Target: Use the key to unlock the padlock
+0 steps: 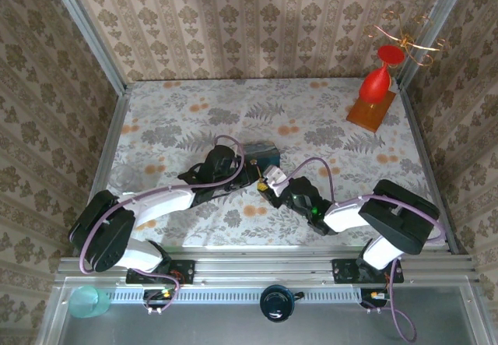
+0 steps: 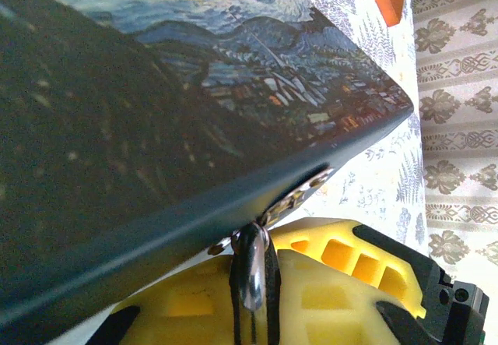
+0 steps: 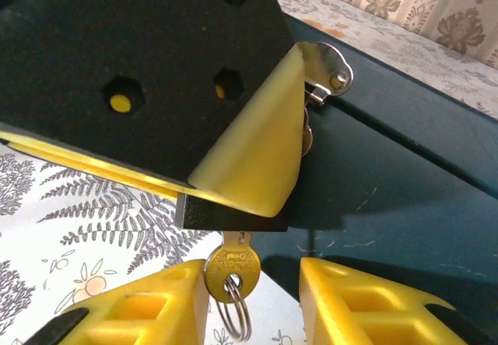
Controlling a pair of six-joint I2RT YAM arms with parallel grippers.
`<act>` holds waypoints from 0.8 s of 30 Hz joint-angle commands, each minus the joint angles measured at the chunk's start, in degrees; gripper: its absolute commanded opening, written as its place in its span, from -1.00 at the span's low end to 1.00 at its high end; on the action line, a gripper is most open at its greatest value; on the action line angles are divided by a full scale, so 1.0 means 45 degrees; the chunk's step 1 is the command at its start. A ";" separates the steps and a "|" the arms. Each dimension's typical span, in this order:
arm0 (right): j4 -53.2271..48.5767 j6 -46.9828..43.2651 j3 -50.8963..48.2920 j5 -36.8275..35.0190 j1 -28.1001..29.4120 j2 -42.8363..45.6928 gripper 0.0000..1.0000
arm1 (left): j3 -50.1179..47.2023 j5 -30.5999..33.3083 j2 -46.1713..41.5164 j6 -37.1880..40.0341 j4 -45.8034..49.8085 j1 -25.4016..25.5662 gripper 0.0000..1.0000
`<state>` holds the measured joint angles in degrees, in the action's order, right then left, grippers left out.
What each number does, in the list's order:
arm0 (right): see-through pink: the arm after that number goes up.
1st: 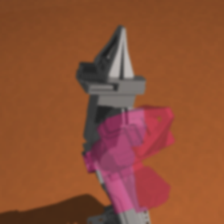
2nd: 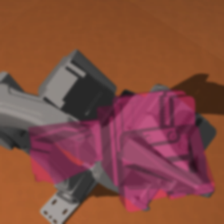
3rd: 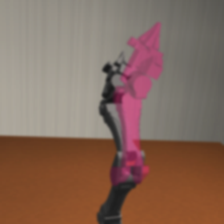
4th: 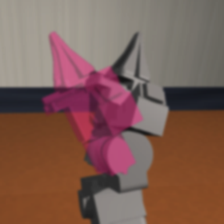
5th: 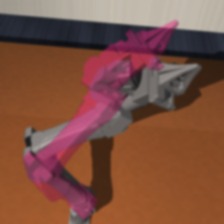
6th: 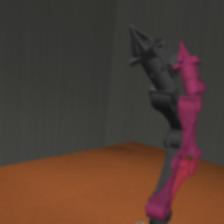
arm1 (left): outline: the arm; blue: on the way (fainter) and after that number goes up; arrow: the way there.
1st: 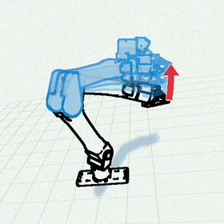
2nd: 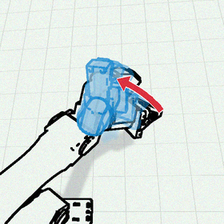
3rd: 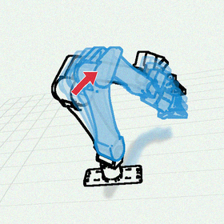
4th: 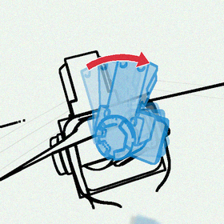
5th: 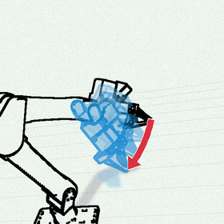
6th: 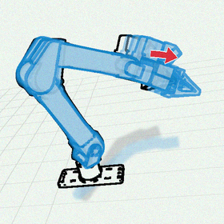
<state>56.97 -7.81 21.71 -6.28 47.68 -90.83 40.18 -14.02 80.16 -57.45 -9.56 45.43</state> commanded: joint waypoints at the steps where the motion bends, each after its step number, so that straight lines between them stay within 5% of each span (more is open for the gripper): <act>1: 0.0995 -0.0219 0.0437 -0.0584 0.0088 -0.0357 -0.37 | -0.0004 -0.0068 -0.0415 -0.0027 -0.0829 0.0115 -1.00; 16: 0.0717 0.1090 0.0796 -0.0021 0.0243 -0.0459 -0.77 | 0.0114 0.0205 -0.0374 0.0393 -0.0229 0.0041 -1.00; 24: -0.1999 0.5602 0.1661 0.1211 0.0283 0.0207 -0.84 | -0.0129 0.0264 -0.0255 0.1292 -0.0393 -0.0569 -1.00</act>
<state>51.37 5.91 26.44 -4.47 48.64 -91.83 40.07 -13.13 80.14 -55.44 -9.30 44.01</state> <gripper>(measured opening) 0.091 0.139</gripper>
